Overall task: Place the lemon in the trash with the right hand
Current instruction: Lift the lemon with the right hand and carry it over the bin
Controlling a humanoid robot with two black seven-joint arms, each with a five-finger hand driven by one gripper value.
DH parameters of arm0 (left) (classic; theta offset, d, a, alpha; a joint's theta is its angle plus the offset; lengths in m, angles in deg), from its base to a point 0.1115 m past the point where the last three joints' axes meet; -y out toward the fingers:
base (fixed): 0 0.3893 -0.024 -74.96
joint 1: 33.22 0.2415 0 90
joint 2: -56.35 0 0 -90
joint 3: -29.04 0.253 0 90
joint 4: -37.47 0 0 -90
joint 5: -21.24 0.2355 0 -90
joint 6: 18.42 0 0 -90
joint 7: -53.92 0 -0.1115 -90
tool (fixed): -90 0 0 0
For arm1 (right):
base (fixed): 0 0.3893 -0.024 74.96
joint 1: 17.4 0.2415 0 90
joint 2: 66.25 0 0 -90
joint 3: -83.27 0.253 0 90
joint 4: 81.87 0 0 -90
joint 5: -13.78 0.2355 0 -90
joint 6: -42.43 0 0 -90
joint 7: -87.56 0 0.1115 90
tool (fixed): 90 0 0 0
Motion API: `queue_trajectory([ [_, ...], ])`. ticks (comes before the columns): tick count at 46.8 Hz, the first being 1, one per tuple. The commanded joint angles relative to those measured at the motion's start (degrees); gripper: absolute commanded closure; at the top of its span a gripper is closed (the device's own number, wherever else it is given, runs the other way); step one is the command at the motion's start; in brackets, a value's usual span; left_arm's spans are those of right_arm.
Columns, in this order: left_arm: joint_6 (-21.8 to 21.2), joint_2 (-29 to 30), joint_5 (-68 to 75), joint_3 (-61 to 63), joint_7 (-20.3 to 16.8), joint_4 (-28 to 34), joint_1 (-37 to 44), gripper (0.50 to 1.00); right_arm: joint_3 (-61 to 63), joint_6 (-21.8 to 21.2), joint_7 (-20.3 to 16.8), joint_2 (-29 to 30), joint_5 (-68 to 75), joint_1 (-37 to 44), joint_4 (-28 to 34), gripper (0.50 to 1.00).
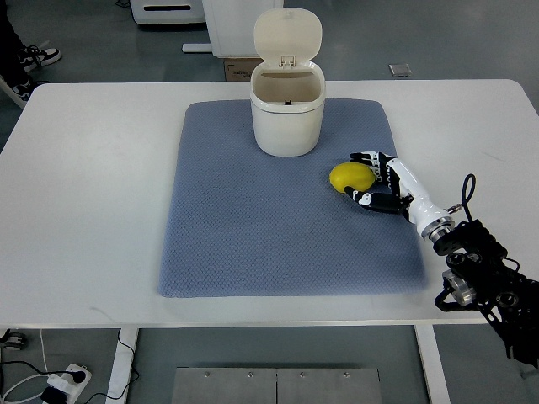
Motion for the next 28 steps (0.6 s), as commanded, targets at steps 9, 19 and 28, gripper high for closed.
queue_trajectory([
  [9, -0.01, 0.0, 0.0, 0.0, 0.0, 0.0, 0.0, 0.5, 0.49, 0.08, -0.09, 0.29, 1.4, 0.5, 0.0, 1.0],
  [19, -0.01, 0.0, 0.0, 0.0, 0.0, 0.0, 0.0, 0.5, 0.49, 0.08, -0.79, -0.5, 3.6, 3.05, 0.09, 1.0],
  [28, -0.01, 0.0, 0.0, 0.0, 0.0, 0.0, 0.0, 0.5, 0.49, 0.08, -3.16, -2.61, 4.3, 7.27, 0.18, 1.0],
])
